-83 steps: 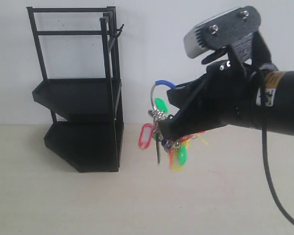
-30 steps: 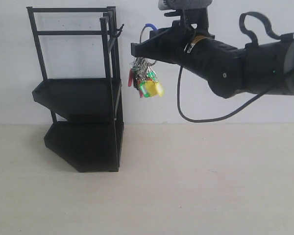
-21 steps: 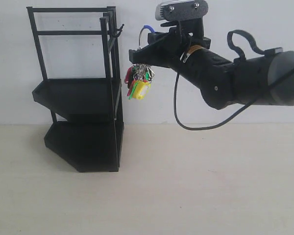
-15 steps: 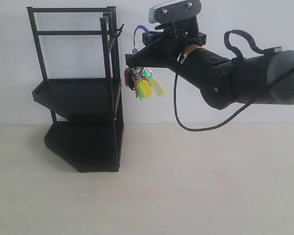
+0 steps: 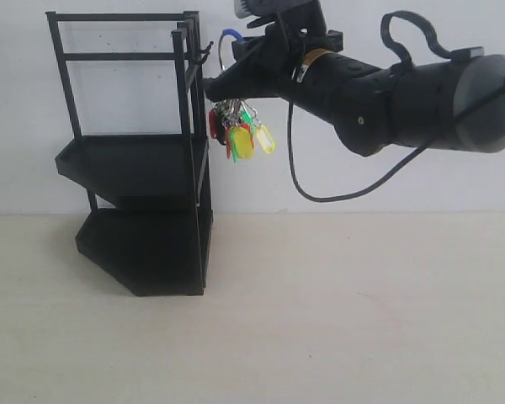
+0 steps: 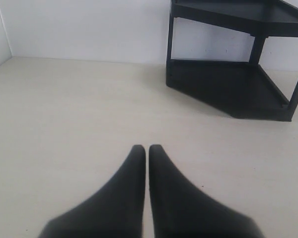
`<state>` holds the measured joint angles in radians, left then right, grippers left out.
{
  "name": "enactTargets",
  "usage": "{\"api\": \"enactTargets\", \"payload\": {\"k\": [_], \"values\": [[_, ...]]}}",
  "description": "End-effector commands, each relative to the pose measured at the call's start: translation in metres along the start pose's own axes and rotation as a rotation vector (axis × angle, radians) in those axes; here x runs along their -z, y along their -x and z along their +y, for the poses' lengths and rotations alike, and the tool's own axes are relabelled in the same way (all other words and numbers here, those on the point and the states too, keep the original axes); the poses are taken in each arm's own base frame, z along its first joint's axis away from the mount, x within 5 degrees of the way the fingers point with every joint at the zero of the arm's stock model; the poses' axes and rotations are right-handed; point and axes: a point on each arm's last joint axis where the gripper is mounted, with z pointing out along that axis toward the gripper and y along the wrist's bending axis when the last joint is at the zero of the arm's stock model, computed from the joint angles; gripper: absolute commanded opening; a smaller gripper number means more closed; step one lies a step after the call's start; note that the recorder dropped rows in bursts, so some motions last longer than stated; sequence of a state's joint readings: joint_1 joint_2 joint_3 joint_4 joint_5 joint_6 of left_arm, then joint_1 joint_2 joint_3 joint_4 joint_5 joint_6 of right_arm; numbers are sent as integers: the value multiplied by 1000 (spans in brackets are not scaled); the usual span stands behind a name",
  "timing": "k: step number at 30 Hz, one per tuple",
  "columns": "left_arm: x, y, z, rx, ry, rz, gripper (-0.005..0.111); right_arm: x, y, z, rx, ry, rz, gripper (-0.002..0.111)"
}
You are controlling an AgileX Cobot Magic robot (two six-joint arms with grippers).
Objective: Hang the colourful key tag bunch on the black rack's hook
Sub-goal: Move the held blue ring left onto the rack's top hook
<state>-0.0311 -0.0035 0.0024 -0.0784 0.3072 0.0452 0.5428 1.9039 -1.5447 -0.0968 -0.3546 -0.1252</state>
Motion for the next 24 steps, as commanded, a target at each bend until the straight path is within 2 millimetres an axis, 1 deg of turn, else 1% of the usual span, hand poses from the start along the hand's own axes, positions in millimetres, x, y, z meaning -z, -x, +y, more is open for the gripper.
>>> {"api": "enactTargets", "payload": {"k": [1, 2, 9, 24], "values": [[0, 2, 0, 2, 3, -10, 4, 0, 12, 11, 78, 20, -48, 0], [0, 2, 0, 2, 3, -10, 4, -1, 10, 15, 83, 27, -44, 0], [0, 2, 0, 2, 3, -10, 4, -11, 1, 16, 85, 25, -24, 0], [0, 2, 0, 2, 3, -10, 4, -11, 2, 17, 63, 24, -8, 0]]}}
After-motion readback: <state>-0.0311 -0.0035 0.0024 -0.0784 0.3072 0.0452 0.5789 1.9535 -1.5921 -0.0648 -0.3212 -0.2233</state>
